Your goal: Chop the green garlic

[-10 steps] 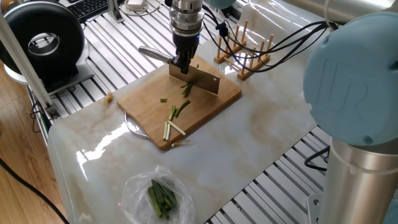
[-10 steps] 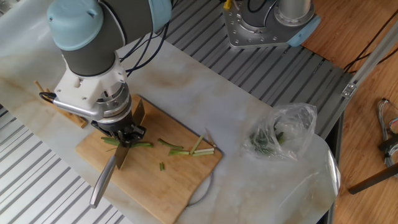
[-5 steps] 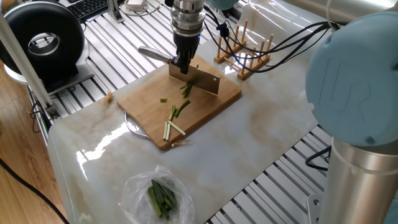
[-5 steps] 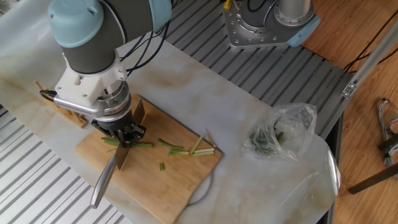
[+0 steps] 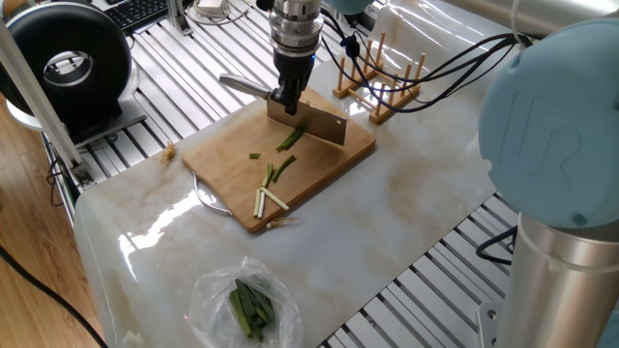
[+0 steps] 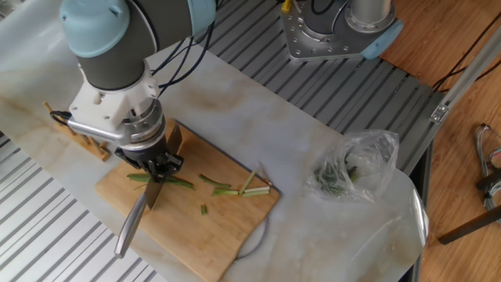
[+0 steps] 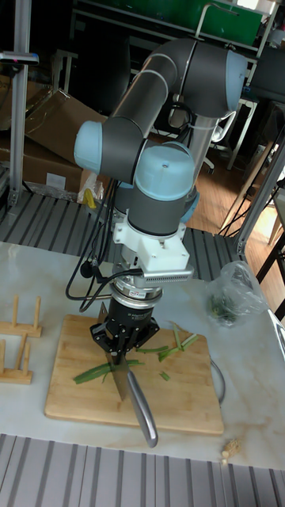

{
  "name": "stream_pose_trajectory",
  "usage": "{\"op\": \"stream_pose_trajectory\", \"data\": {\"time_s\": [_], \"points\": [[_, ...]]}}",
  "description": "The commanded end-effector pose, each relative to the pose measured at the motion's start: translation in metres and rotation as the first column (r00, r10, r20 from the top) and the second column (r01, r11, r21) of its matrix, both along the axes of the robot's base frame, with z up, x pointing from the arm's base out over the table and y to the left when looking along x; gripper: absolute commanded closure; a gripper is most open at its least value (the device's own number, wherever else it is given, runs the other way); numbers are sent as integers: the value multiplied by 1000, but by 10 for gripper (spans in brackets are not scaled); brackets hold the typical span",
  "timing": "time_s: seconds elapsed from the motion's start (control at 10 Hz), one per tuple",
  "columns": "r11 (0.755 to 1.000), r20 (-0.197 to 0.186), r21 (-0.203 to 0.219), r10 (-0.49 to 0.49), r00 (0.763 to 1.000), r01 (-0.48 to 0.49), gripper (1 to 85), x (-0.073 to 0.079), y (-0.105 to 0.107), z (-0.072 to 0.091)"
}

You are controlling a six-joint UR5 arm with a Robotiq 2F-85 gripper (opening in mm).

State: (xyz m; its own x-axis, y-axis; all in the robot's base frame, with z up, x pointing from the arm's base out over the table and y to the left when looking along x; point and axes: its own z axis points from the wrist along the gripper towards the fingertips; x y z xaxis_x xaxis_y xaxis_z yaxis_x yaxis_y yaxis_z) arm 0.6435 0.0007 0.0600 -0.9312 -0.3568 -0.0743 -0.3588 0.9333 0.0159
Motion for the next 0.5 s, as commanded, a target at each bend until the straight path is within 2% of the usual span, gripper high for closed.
{"op": "stream_pose_trajectory", "data": {"time_s": [0.0,0.4], "points": [[1000,17,24,-9,1000,8,843,2,1,-7],[999,-12,35,1,1000,0,843,-11,-2,11]]}}
